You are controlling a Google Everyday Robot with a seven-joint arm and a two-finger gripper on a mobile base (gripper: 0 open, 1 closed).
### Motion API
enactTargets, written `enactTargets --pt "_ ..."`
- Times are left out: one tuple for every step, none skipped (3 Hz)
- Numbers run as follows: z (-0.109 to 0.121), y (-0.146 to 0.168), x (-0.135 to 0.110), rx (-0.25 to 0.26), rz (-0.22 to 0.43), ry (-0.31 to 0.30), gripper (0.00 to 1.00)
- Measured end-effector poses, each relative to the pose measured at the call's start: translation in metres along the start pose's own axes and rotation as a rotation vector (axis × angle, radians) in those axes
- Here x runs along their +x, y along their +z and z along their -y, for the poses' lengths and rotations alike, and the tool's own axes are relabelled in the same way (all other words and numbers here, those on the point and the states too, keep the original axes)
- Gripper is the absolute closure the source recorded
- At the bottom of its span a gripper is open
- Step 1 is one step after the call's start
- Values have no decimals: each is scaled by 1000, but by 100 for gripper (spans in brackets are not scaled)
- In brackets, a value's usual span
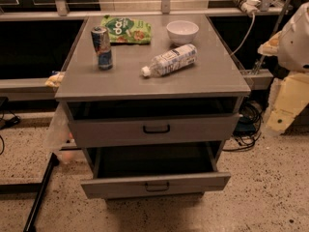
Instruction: Close middle drawer
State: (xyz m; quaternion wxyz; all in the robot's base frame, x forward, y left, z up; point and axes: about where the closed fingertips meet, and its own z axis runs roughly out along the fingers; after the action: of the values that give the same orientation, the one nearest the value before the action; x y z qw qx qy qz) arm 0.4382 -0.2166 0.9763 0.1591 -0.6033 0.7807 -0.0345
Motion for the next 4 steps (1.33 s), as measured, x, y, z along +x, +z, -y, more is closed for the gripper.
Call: enactTargets --pt "0 0 0 0 0 0 0" --pt "0 0 -1 10 5 -4 15" --pt "-10 22 2 10 39 -8 38" --pt "-24 71 10 -7 89 11 61"
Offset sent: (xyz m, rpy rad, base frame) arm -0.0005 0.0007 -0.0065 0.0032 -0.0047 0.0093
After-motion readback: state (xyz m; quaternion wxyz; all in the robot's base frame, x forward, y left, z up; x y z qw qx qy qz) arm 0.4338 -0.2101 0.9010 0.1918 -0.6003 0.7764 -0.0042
